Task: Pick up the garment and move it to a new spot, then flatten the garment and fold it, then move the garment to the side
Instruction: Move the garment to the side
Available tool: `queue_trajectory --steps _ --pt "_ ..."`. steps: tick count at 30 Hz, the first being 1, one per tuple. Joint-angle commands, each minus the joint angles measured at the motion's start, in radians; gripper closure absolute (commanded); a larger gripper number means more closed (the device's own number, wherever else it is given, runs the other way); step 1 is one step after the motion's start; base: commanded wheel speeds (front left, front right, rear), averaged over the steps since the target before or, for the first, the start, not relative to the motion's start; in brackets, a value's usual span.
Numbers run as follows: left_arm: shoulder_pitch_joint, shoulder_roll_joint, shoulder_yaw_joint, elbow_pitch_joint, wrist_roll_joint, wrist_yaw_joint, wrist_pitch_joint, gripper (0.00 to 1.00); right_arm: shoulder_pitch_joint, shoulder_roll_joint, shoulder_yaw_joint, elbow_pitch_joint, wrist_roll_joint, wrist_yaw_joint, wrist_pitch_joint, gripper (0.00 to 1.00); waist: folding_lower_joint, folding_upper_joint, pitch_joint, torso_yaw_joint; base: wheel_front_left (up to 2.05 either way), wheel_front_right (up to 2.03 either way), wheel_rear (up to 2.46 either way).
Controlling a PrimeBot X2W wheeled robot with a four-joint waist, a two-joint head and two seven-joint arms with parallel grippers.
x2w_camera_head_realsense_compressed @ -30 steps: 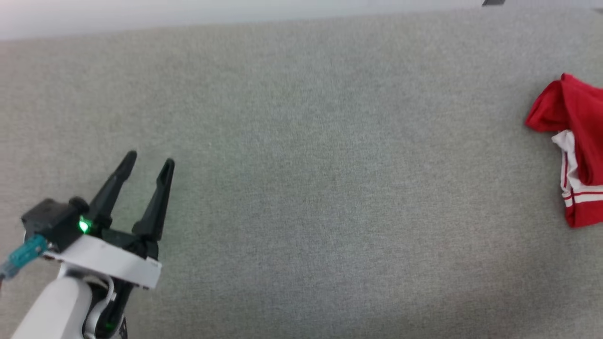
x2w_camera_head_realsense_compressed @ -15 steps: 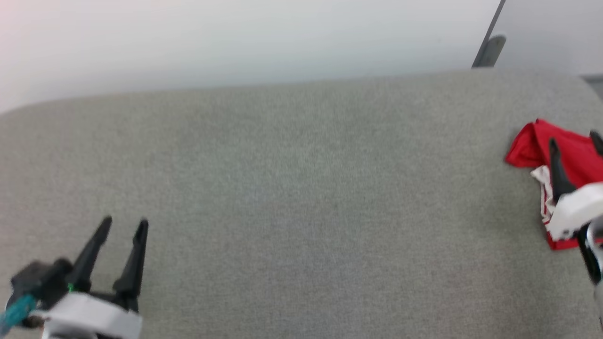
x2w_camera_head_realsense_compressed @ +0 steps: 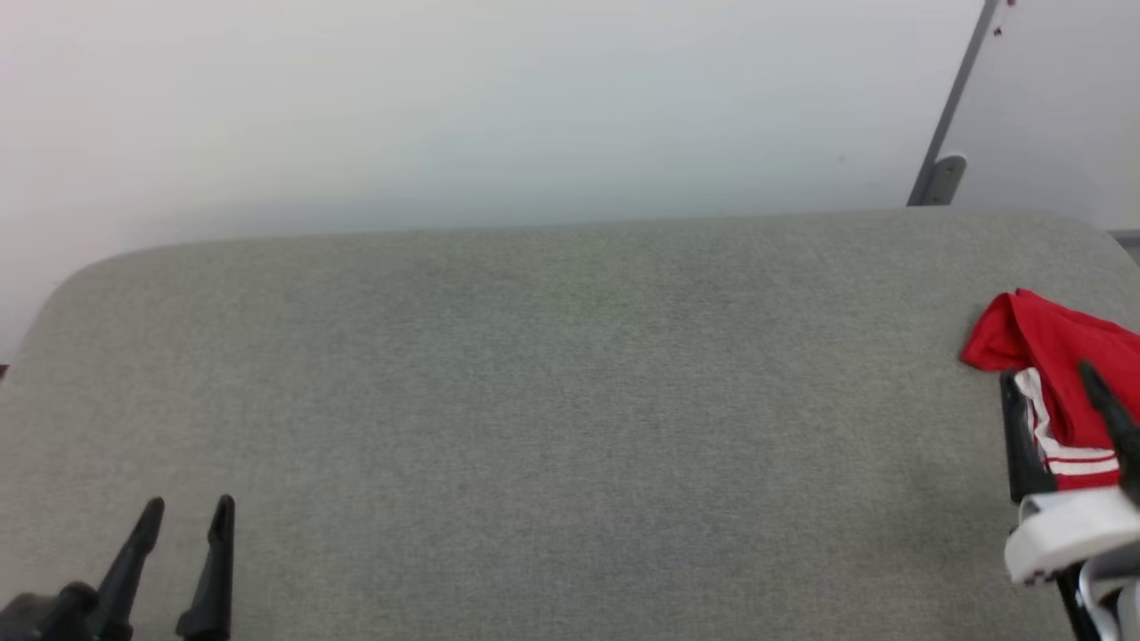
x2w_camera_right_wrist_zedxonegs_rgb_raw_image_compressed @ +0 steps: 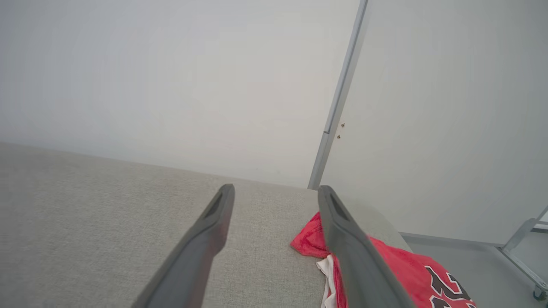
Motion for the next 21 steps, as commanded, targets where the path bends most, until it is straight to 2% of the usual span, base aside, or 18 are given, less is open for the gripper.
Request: queue_trajectory --steps 1,14,21 --pt "0.019 -0.004 0.004 -0.007 0.010 0.001 -0.003 0.00 0.038 0.014 -0.011 -0.029 -0.007 -0.002 -0.004 0.00 0.0000 -0.0001 -0.011 0.013 0.00 0.00 0.00" --pt "0.079 -0.019 0.043 -0.032 -0.004 0.001 -0.003 0.00 0.243 0.104 -0.079 -0.182 -0.020 -0.002 -0.004 0.00 0.0000 -0.0001 -0.030 0.041 0.00 0.00 0.00" --pt "0.094 -0.018 0.042 -0.039 -0.009 0.001 -0.003 0.00 0.300 0.136 -0.073 -0.225 -0.033 -0.002 -0.004 0.00 0.0000 -0.0001 -0.031 0.041 0.00 0.00 0.00"
